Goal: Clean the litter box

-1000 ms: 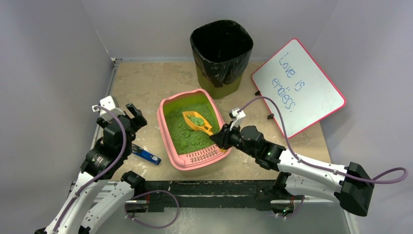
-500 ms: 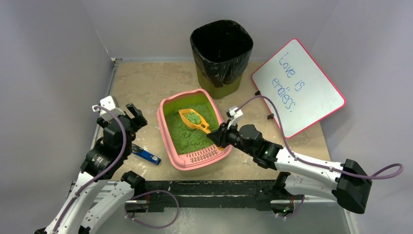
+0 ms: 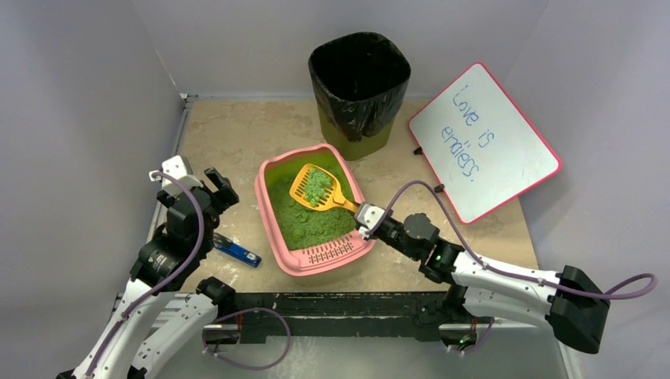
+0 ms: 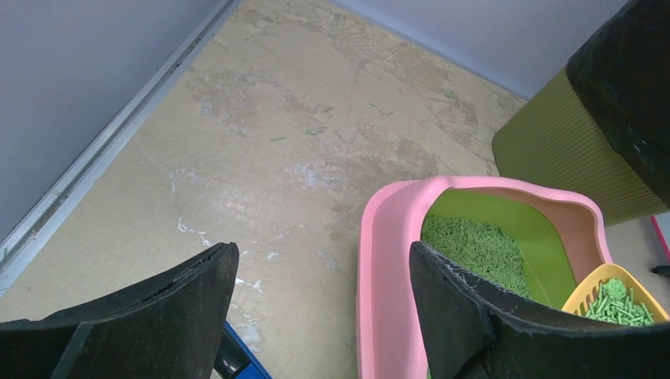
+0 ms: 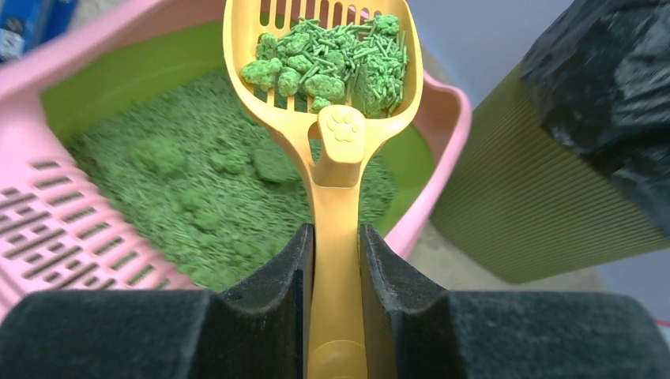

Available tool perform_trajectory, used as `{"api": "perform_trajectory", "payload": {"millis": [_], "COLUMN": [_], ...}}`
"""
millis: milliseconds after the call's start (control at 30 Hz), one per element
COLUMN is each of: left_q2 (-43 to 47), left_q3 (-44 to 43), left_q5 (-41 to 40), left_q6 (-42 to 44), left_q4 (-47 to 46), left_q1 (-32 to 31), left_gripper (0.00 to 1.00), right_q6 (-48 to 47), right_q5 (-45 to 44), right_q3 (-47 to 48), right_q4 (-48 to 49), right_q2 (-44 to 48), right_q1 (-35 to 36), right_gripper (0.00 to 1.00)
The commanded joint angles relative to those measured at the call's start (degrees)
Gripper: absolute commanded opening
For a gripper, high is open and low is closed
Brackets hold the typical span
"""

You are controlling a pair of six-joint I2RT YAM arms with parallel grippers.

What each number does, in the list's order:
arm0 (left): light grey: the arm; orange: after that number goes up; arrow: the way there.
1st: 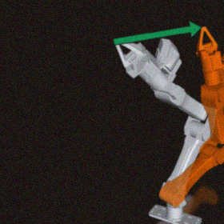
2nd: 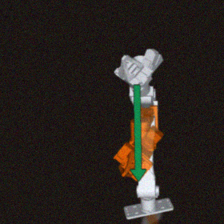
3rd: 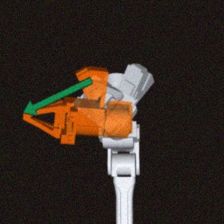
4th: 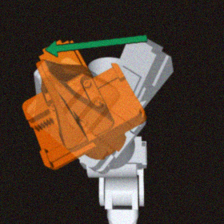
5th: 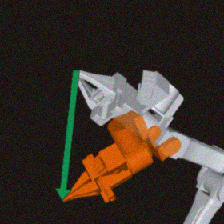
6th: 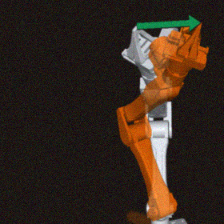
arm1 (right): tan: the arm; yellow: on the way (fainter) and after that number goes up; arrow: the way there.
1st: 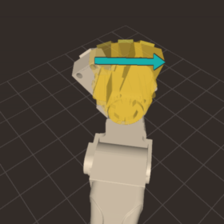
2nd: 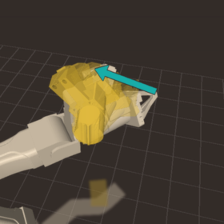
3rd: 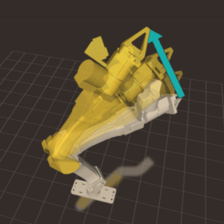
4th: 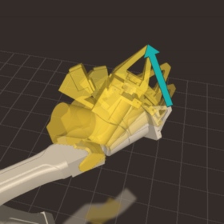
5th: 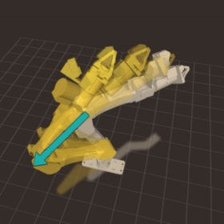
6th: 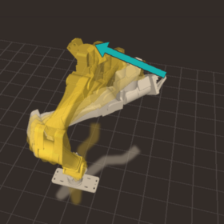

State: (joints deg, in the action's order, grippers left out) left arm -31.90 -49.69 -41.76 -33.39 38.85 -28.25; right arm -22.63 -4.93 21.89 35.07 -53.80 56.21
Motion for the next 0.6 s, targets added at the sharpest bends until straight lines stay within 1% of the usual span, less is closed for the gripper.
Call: {"api": "perform_trajectory", "payload": {"millis": [0, 100, 233, 333, 567], "left_q2": [0.5, 0.4, 0.4, 0.4, 0.2], "left_q3": [-0.3, -0.3, -0.3, -0.2, -0.2], "left_q5": [0.2, 0.0, 0.0, 0.0, 0.0], "left_q6": [-0.2, -0.2, -0.1, 0.0, 0.1], "left_q4": [-1.4, -1.4, -1.5, -1.5, -1.7], "left_q1": [0.1, 0.1, 0.1, 0.1, 0.1], "left_gripper": [0.79, 0.79, 0.79, 0.79, 0.79], "right_q6": [-20.3, -27.0, -32.6, -33.5, -31.0], "right_q5": [-0.7, -1.7, -2.1, -2.5, -2.8], "right_q3": [4.6, 6.3, 8.6, 8.8, 7.6], "right_q4": [1.0, -1.8, -5.2, -5.0, -3.1], "right_q2": [1.1, 0.7, -0.4, -1.0, -2.3], "right_q1": [0.0, 0.0, 0.0, 0.0, 0.0], "right_gripper": [0.00, 0.00, 0.00, 0.00, 0.00]}}
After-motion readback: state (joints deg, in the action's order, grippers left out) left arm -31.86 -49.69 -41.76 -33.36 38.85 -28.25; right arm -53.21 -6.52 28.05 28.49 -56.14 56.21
